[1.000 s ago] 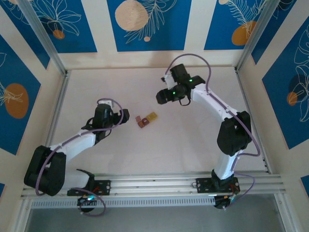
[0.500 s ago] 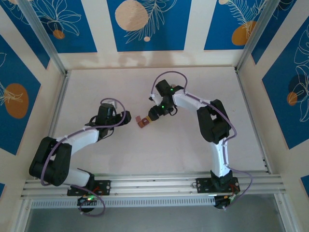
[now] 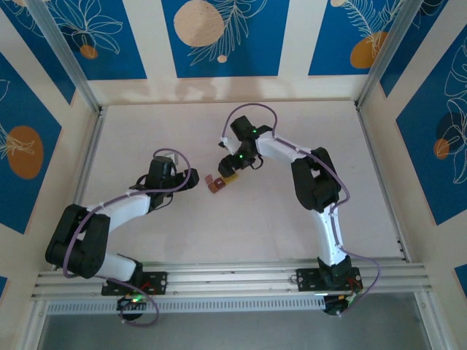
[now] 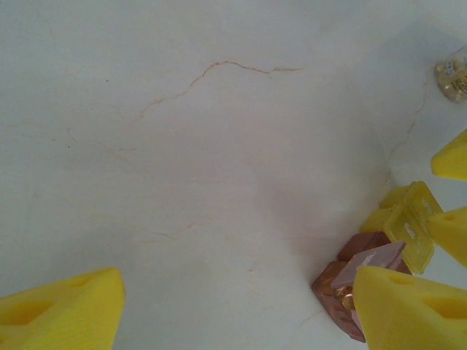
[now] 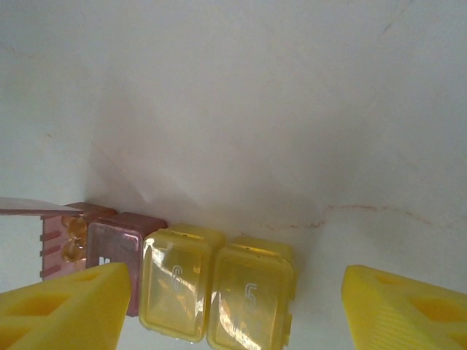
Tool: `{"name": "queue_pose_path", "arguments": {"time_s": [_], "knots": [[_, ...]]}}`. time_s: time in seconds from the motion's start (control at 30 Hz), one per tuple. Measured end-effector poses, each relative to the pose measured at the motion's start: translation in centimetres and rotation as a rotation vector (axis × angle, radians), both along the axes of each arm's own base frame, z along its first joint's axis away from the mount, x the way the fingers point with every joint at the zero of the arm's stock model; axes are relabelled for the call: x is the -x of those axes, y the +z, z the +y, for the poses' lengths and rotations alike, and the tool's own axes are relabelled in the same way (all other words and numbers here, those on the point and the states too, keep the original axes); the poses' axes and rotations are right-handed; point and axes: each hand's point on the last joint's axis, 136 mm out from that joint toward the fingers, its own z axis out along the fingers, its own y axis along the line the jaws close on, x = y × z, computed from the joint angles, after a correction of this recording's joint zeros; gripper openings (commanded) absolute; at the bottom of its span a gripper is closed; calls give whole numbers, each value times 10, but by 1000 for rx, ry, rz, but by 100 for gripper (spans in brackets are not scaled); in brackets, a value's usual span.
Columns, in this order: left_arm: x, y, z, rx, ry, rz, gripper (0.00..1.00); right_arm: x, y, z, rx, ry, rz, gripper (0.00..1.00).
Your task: Sort the pills into containers
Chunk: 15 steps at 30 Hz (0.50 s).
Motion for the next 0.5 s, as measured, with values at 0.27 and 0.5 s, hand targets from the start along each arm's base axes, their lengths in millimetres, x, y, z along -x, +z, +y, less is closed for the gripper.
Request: {"name": "queue_pose_path", "arguments": {"time_s": [0.27,0.5], "knots": [[0,-1,0,1,1,4,81,10,-18,4,22,-29,60,67],[0,-10,-4,0,-11,22,81,15,-16,0,9,-154,103,56]]}}
